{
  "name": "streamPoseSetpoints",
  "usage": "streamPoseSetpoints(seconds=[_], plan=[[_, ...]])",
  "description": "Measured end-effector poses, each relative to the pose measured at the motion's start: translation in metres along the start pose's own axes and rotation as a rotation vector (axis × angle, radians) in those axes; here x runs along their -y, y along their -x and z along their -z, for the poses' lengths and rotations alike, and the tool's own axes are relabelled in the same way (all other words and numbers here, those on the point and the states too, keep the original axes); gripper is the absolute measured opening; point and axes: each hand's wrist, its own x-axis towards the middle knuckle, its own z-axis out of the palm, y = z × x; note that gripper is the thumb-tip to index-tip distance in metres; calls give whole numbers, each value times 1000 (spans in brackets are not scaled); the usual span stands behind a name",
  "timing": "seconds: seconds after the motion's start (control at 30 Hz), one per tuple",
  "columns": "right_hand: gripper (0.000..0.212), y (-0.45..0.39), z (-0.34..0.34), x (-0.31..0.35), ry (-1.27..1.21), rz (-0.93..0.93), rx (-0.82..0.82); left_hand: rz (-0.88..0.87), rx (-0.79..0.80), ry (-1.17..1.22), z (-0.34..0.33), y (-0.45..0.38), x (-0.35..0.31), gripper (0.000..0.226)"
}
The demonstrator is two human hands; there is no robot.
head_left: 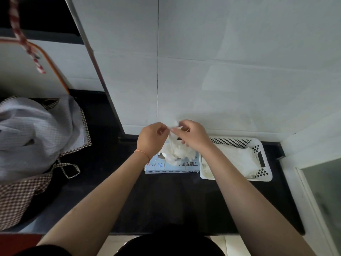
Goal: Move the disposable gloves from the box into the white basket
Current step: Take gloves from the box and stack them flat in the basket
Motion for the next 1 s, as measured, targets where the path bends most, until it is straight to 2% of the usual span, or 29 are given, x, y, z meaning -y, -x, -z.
streamPoseSetpoints(seconds=[0.07,0.1,0.23,0.37,0.47,0.6,0.67,0.77,0.87,1.0], plan=[[43,3,-2,-2,15,-37,99,9,-18,114,7,-2,-9,10],[39,4,-4,-3,44,-37,113,13,-9,165,10,-2,-12,10],[6,1,-9,-4,87,5,-20,83,31,342,13,-4,-13,16],[5,3,-3,3,100,61,-128,165,115,275,6,2,6,23],[6,6,5,16,-2,90,-152,217,193,286,-1,10,14,21],[11,11,13,29,-78,111,-148,134,270,354,0,16,0,31],[11,12,16,31,-105,85,-160,136,323,496,5,18,-13,24],[10,15,20,30,-177,0,-166,211,417,738,13,18,-24,45],[9,19,23,25,-321,-122,-188,206,422,688,11,19,-29,52],[15,24,25,13,-312,-240,-253,349,315,639,6,19,-36,26]])
